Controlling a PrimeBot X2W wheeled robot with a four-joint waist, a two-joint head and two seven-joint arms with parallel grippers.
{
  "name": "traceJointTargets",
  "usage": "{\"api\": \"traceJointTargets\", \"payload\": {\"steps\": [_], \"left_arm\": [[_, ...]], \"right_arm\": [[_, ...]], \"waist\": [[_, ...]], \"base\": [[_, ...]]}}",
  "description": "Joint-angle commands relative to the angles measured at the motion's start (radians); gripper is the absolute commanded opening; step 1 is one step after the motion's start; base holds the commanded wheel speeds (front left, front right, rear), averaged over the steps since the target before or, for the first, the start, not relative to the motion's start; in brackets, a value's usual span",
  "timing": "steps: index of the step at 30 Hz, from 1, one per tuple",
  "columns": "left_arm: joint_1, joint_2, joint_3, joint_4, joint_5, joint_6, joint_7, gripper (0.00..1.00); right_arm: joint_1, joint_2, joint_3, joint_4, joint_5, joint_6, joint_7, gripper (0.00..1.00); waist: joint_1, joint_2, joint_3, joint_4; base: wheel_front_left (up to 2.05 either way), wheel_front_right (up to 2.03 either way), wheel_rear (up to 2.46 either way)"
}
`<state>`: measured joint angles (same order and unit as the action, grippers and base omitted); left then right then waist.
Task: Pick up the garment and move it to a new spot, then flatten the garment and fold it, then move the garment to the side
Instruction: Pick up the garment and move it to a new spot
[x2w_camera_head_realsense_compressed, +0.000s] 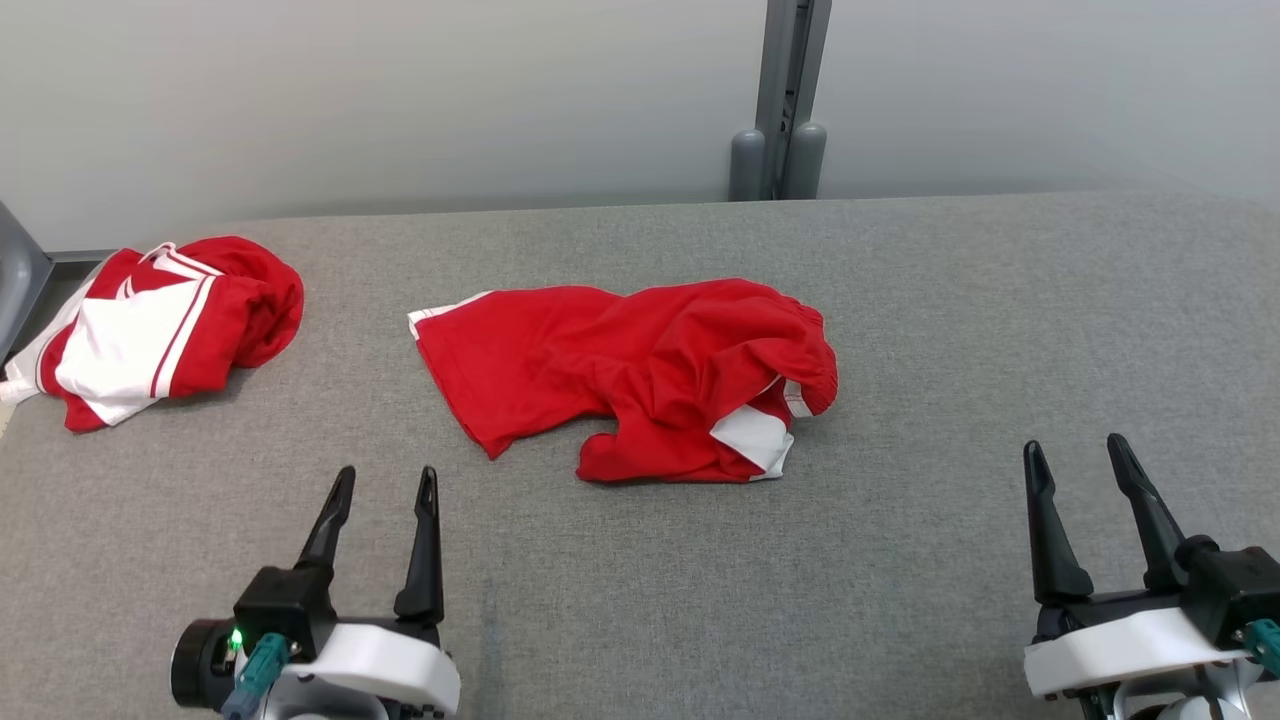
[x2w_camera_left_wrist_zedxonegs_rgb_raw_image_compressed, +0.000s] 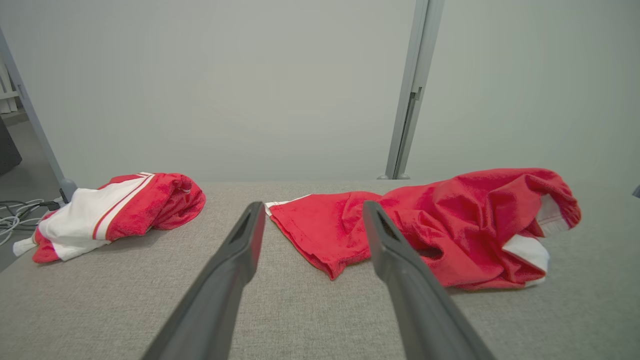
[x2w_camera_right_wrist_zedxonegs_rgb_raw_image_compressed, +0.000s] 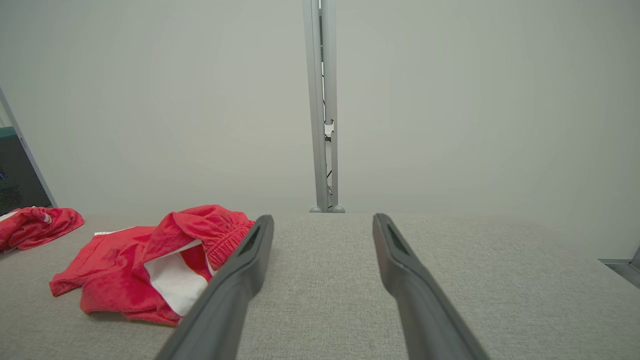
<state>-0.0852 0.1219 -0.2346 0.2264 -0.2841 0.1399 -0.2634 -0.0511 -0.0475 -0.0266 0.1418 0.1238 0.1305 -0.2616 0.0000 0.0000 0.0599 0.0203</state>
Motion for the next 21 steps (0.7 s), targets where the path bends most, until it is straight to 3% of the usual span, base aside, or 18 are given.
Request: {"api": "traceJointTargets", "payload": {"steps": [1, 9, 21], "left_arm": [[0.024, -0.007, 0.023, -0.002, 0.015, -0.017, -0.002, 1.00], [0.057, -0.041, 0.071, 0.024, 0.064, -0.062, -0.002, 1.00], [0.063, -0.060, 0.115, 0.032, 0.106, -0.094, -0.002, 1.00]], "right_arm": [[0.014, -0.006, 0.002, 0.001, 0.007, 0.000, -0.005, 1.00], [0.024, -0.006, 0.014, 0.016, 0.013, 0.000, -0.005, 1.00], [0.032, -0.006, 0.012, 0.021, 0.017, 0.000, -0.005, 1.00]], "waist": [[0.0000, 0.0000, -0.003, 0.001], [0.0000, 0.0000, -0.014, 0.001], [0.0000, 0.0000, -0.028, 0.002]], "base": [[0.00, 0.00, 0.00], [0.00, 0.00, 0.00], [0.00, 0.00, 0.00]]}}
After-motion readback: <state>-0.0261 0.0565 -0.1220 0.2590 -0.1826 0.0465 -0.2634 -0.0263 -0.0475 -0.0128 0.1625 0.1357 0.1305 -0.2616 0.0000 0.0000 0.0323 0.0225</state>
